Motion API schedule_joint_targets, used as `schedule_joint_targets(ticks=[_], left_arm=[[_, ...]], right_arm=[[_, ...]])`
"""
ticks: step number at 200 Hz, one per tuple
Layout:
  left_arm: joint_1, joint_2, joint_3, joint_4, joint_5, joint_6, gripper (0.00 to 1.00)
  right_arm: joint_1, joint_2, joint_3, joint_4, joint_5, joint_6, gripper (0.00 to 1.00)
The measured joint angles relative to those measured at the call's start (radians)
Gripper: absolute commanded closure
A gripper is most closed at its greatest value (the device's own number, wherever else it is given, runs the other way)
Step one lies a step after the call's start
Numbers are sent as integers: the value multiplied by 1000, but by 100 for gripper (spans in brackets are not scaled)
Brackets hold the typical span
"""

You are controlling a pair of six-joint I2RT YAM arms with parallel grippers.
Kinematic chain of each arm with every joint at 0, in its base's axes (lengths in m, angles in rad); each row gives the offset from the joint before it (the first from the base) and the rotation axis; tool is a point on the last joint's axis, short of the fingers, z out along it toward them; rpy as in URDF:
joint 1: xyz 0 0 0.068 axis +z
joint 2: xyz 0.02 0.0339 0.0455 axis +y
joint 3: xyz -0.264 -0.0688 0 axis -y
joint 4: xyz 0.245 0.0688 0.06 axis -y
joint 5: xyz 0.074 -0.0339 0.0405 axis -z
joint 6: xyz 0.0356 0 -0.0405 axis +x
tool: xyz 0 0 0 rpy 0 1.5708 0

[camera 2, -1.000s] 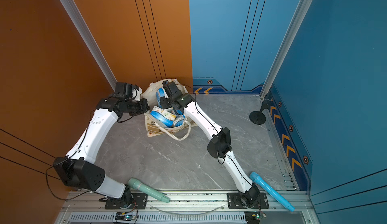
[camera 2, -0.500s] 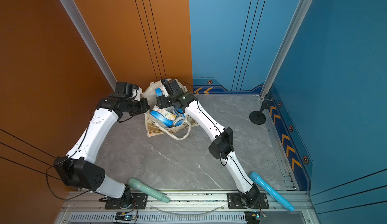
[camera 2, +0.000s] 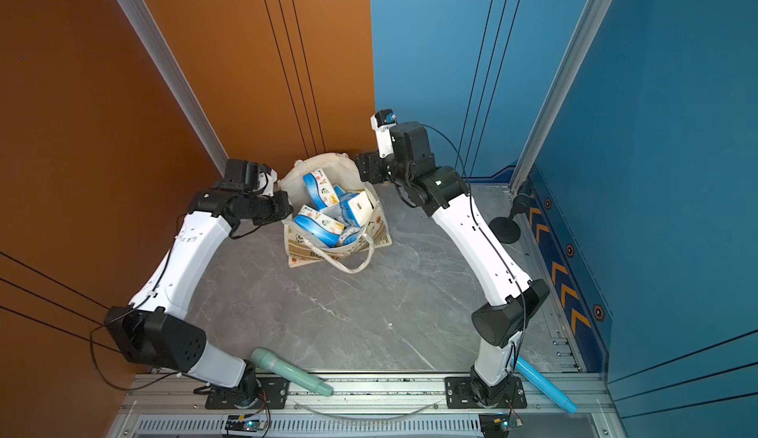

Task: Put tissues into the canvas bag
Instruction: Adjust the canvas bag at the center of the board.

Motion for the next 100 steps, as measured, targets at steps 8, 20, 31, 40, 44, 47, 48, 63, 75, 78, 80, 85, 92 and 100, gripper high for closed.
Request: schedule_joint_targets(ticks=[8,20,31,40,44,47,48,63,75,78,80,85,92,100], left_arm=[[1,0,1,0,0,0,100],[4,1,2,0,-2,0,100],[4,2,2,0,-3,0,100],[4,4,3,0,-3,0,100],[4,5,3,0,-3,0,100],[4,6,3,0,-3,0,100],[4,6,3,0,-3,0,100],[4,7,3,0,-3,0,100],[4,7,3,0,-3,0,100],[4,7,3,0,-3,0,100],[4,7,3,0,-3,0,100],[4,7,3,0,-3,0,100],[4,7,3,0,-3,0,100],[4,7,3,0,-3,0,100]], right_arm=[[-2,3,-34,-4,18,-9,26],[4,25,-69,-21,37,-26,26],[14,54,-80,-40,56,-40,26],[24,77,-84,-50,73,-50,26],[27,86,-84,-54,79,-53,26],[29,93,-84,-57,83,-58,26],[30,94,-84,-58,84,-59,26],[39,116,-84,-63,101,-71,27],[42,127,-84,-64,109,-74,31],[42,129,-84,-63,112,-76,32],[42,130,-83,-64,113,-79,33],[42,133,-82,-63,118,-79,36],[42,139,-75,-65,129,-83,38],[42,150,-63,-65,138,-86,41]])
